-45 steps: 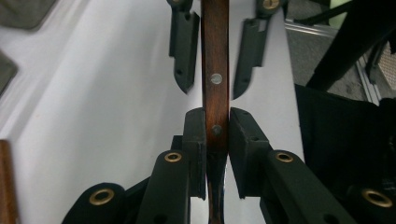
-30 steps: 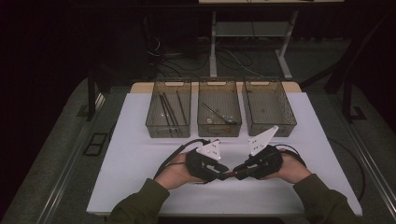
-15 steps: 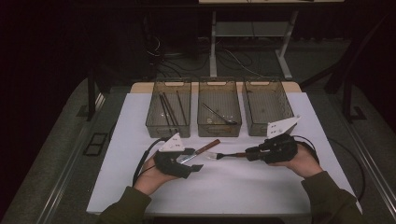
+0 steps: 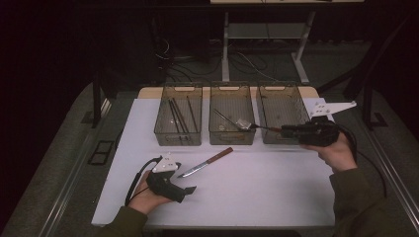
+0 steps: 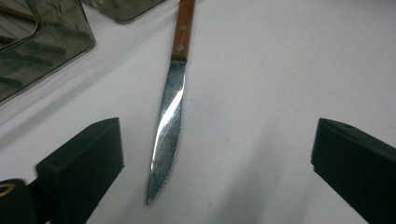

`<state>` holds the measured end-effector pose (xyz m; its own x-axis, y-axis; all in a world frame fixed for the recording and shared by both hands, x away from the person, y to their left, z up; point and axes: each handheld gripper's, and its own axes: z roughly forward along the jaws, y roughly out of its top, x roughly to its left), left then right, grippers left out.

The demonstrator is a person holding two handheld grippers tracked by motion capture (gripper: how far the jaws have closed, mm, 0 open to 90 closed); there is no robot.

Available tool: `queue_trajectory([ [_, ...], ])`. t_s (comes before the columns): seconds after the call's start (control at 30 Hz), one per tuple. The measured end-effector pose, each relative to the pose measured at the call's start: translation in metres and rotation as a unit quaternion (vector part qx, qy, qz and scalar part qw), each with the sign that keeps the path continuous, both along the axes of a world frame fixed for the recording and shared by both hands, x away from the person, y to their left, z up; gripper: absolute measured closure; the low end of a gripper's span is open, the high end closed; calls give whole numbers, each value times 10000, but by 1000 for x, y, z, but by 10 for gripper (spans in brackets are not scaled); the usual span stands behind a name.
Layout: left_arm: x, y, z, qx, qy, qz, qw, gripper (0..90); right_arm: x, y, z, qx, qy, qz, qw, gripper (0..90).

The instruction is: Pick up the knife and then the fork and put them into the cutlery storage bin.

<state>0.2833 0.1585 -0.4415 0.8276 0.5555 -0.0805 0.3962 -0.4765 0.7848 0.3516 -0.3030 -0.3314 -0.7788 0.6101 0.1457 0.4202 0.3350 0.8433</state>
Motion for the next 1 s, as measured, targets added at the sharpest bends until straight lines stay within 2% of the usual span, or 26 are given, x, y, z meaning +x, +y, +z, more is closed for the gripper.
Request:
queue_trajectory([
  [0.07, 0, 0, 0, -19, -81, 20, 10000, 0, 7, -7, 4, 107, 28, -237, 9997, 752],
  [0.17, -1, 0, 1, -39, -118, 8, 9999, 0, 18, -17, 8, 82, 16, -634, 9980, 752],
  [0.3, -1, -1, 1, -37, -94, 24, 9999, 0, 33, -26, 8, -113, 10, -1167, 9931, 752],
  [0.4, -2, -1, 1, -32, -92, -12, 10000, 0, 43, -32, 2, -104, 28, -1469, 9891, 752],
  [0.47, -2, -1, 1, -26, -92, -26, 10000, 0, 52, -36, -6, -177, 105, -1701, 9852, 752],
  [0.6, -2, -2, 2, -51, -84, -44, 9999, 0, 68, -38, -19, -351, 221, -1931, 9803, 751],
  [0.67, -2, -2, 2, -59, -87, -45, 9999, 0, 74, -37, -26, -435, 356, -2032, 9775, 751],
  [0.83, -2, -2, 1, -46, -50, -69, 10000, 3, 89, -28, -45, -654, 685, -2076, 9736, 750],
  [0.97, -2, -2, 1, -34, -43, -86, 9999, 8, 98, -22, -57, -899, 757, -2109, 9704, 747],
  [1.0, -2, -2, 1, -24, -41, -94, 9999, 9, 98, -21, -58, -961, 753, -2184, 9682, 744],
])
